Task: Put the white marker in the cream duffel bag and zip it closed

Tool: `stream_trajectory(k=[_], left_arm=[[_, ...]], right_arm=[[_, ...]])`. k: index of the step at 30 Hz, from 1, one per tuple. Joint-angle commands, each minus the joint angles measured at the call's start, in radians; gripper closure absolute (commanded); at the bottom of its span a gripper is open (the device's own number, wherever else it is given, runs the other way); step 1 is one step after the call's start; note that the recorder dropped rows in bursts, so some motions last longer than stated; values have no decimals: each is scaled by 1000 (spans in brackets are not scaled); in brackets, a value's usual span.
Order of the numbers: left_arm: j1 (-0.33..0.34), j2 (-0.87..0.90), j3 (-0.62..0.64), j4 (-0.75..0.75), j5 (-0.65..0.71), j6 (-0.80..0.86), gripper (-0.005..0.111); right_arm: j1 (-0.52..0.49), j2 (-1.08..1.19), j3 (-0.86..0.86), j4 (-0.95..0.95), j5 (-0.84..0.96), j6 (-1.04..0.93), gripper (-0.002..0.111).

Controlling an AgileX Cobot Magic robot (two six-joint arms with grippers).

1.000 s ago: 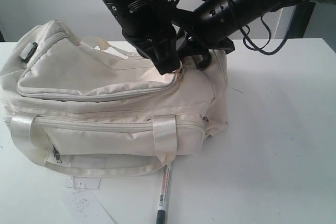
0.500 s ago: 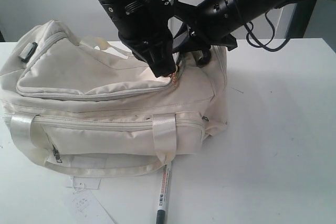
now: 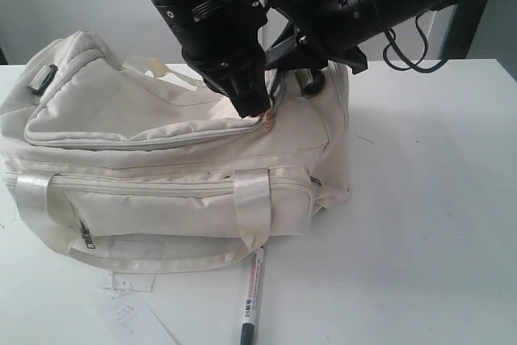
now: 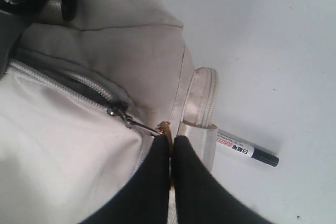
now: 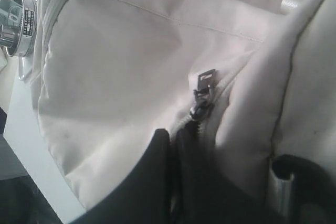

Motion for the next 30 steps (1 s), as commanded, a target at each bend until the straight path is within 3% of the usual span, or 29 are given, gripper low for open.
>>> stream_trajectory(k=[1,15,30], left_arm=[[-7,-10,3,-70,113,-13,107],[-7,-10,87,0,113,-49,107],[-7,-10,87,39,113,-82,107]], right_arm=[[-27,-7,-25,20,-118,-23,108],[-36,-3,-72,-31,-110,-24,108],[-38,-3,-72,-83,-103,-26,108]])
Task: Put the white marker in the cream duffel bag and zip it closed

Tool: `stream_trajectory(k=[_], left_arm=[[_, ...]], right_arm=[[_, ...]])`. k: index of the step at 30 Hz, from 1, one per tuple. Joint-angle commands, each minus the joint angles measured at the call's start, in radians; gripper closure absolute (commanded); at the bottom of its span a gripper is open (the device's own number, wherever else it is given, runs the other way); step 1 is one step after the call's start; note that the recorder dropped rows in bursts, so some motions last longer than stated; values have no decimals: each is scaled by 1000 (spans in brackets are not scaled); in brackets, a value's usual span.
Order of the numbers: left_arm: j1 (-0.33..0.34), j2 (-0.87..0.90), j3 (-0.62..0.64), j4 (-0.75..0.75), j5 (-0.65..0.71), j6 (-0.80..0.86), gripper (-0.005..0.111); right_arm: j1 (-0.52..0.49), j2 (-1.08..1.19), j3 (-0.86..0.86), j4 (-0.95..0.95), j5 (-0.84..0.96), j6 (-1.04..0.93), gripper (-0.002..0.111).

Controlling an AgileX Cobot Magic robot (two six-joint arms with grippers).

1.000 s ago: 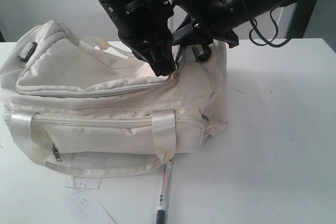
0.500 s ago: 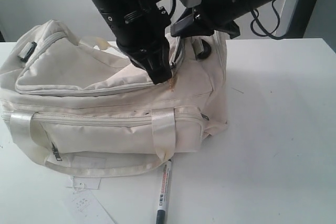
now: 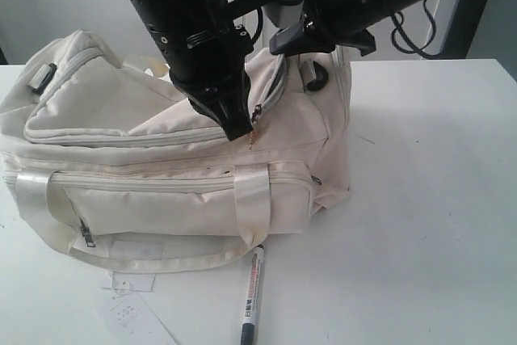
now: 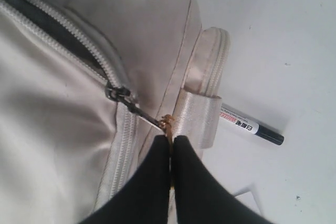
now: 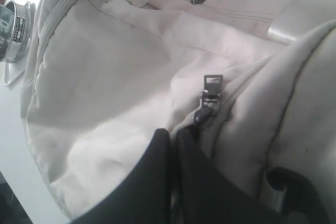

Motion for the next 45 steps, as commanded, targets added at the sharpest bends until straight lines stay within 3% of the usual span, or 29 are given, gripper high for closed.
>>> stream_trajectory(k=[1,25,32,45], left_arm=[[-12,-10,14,-16,113,-23,107],[-10,-31,14,57,113,-49,107],[-9,-32,98,68,113,-42,107],[59,-105,112,72,113,-43,107]], right_arm=[[-23,-6,-13,-35,-99,-16,108],[-23,-6,-13,-46,-80,-42,108],[-23,-6,-13,-55,-77,-50,108],[-23,-6,-13,-92,-72,-57,108]])
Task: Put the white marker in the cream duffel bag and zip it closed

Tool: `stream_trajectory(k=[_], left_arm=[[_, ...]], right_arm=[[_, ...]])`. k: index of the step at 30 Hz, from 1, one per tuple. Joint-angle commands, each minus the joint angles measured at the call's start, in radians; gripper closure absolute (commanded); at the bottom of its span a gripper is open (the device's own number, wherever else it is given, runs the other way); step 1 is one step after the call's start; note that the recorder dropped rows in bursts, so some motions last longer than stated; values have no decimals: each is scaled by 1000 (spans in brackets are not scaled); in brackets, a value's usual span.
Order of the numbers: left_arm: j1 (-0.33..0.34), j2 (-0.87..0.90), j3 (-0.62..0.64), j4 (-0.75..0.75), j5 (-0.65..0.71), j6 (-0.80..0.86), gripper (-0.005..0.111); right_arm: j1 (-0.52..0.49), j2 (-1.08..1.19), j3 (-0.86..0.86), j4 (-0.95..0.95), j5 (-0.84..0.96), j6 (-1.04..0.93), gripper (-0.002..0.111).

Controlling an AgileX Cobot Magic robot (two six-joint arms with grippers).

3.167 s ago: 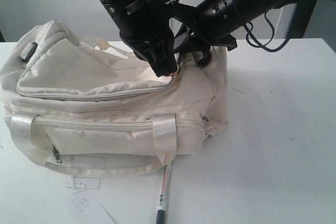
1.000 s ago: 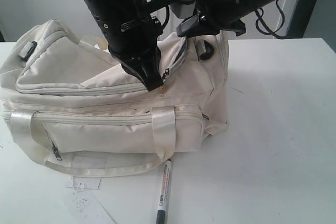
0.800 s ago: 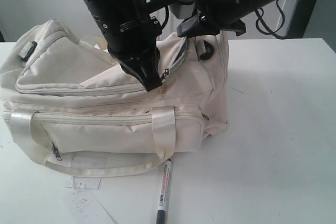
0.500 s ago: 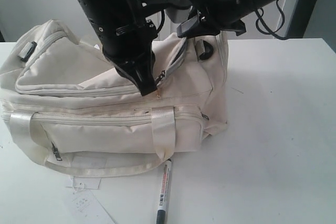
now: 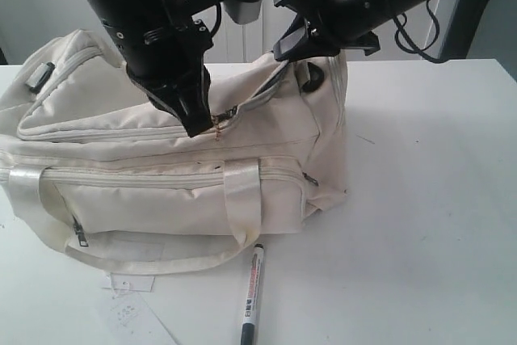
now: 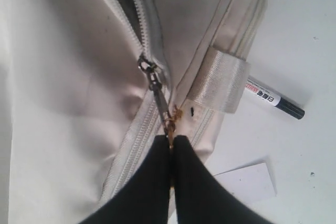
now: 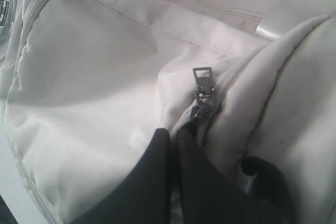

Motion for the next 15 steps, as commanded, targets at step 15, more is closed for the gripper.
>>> stream_trajectory(k=[15], left_arm=[[11,-40,103,28,111,-26,107]], right_arm=[[-23,-8,-13,-74,-95,-25,108]])
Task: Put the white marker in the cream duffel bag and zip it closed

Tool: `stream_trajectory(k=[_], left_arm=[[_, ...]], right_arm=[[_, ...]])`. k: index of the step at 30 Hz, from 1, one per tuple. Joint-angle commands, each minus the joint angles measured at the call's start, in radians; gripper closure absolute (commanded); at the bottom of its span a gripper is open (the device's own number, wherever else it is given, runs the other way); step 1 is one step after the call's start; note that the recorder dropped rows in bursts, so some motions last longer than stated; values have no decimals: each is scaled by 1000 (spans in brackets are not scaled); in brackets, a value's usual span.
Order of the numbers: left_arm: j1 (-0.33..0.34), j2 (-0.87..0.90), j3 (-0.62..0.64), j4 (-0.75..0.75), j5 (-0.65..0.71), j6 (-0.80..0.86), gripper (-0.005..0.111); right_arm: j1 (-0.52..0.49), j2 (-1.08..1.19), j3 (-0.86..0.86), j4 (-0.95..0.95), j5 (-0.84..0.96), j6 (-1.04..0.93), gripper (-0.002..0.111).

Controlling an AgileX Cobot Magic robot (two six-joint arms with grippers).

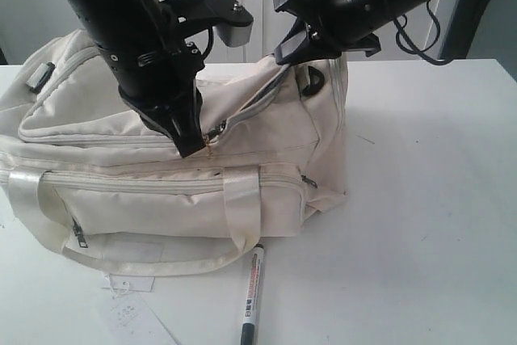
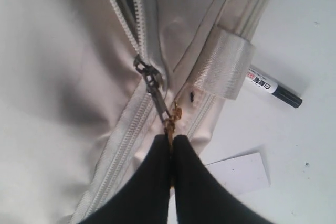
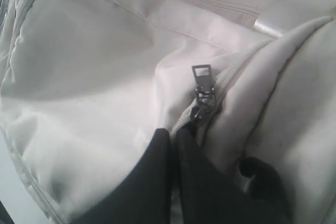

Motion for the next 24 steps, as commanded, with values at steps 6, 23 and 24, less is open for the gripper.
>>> stream_trajectory(k=[6,23,24], left_arm=[[3,-20,18,-36,135,-7,107],[3,-20,18,-92,18,-11,107],[3,-20,18,-93,11,-20,107]], right_arm=[[-21,-8,-13,-47,-90,-18,106],[-19,-186,14,-216,146,119,65],[-11,-204,29,-218,144,155,65]])
